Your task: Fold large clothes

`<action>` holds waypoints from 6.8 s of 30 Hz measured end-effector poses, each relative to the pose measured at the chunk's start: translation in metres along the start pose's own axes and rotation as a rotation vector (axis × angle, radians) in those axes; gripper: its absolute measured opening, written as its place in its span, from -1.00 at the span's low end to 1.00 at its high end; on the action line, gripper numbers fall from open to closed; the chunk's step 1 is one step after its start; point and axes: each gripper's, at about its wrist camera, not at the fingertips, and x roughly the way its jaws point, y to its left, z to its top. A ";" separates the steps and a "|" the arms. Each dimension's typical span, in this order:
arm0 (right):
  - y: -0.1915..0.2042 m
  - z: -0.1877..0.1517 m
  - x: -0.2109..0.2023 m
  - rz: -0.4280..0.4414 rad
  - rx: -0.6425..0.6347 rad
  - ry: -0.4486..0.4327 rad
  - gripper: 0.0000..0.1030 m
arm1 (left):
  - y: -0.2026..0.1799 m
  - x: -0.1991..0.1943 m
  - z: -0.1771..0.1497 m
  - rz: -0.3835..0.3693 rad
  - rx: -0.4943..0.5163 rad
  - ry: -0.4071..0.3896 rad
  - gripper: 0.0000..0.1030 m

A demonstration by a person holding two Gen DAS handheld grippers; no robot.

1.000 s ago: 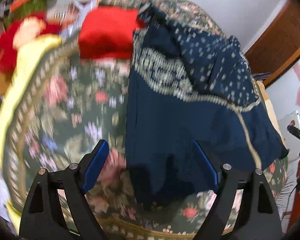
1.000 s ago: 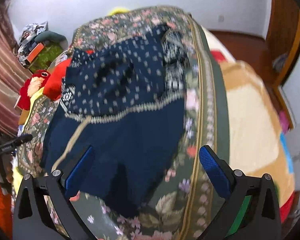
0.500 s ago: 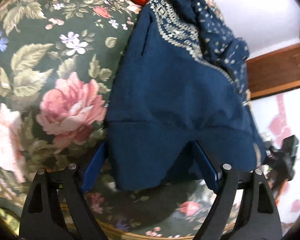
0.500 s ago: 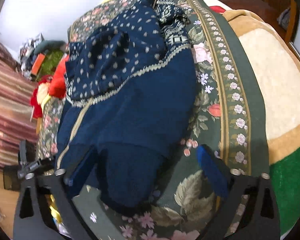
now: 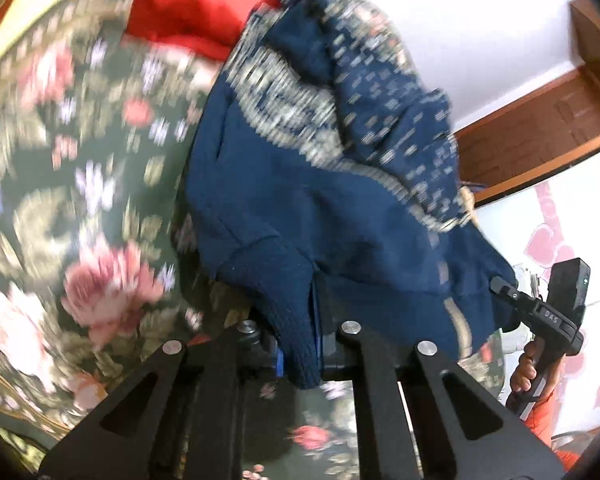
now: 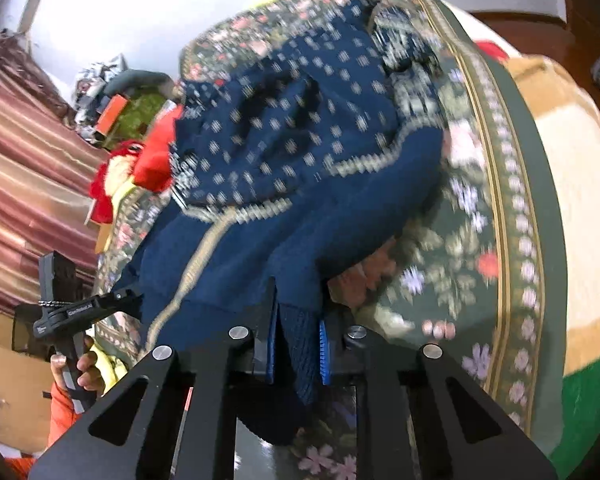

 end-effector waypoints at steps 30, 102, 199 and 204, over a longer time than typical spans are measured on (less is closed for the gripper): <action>-0.027 0.228 0.040 -0.129 -0.035 -0.306 -0.75 | -0.094 0.030 0.257 0.130 0.264 -0.310 -0.85; -0.056 0.143 -0.001 -0.329 0.018 -0.091 0.57 | 0.041 0.027 0.153 0.494 -0.009 -0.248 0.52; -0.064 0.098 -0.010 -0.152 0.020 -0.008 0.80 | -0.241 0.173 0.072 0.046 0.591 0.113 -0.71; -0.047 0.097 -0.017 -0.127 0.005 -0.023 0.80 | -0.250 0.152 0.057 0.064 0.670 0.138 -0.09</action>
